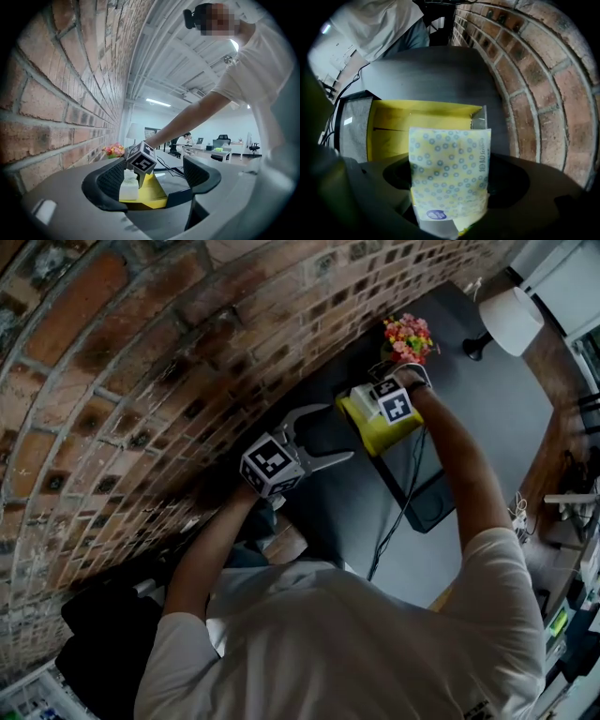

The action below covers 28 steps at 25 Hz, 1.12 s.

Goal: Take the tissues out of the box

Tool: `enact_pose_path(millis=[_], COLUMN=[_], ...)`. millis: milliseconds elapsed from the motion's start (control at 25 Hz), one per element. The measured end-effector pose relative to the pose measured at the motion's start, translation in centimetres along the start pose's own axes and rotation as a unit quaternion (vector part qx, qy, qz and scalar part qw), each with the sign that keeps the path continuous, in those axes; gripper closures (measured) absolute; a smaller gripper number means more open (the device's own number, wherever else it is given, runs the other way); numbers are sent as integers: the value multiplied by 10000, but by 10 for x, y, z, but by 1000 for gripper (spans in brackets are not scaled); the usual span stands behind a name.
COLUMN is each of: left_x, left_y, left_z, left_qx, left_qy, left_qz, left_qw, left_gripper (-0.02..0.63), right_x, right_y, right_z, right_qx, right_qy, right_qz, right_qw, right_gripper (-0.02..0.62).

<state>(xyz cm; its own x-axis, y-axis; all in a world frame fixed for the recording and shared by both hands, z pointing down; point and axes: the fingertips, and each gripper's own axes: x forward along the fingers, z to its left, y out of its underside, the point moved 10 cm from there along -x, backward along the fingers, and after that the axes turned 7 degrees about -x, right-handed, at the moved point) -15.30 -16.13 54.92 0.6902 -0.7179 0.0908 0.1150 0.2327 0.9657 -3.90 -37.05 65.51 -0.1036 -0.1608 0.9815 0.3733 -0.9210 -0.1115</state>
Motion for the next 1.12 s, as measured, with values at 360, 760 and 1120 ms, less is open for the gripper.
enact_pose_path(millis=[360, 760, 1120], left_x=[3, 7, 8], left_y=[-7, -23, -50], left_z=[5, 16, 16], left_qx=[-165, -324, -378], left_qy=[303, 469, 371], left_qz=[121, 114, -100], left_qw=[9993, 9983, 9985], left_gripper=[213, 216, 216], right_x=[-30, -99, -178], right_y=[-3, 8, 6], right_z=[1, 14, 44], right_qx=[792, 2127, 3348], right_qy=[773, 1698, 2938], right_qz=[-94, -458, -795], right_qw=[9938, 9612, 8918], right_gripper=[166, 169, 169])
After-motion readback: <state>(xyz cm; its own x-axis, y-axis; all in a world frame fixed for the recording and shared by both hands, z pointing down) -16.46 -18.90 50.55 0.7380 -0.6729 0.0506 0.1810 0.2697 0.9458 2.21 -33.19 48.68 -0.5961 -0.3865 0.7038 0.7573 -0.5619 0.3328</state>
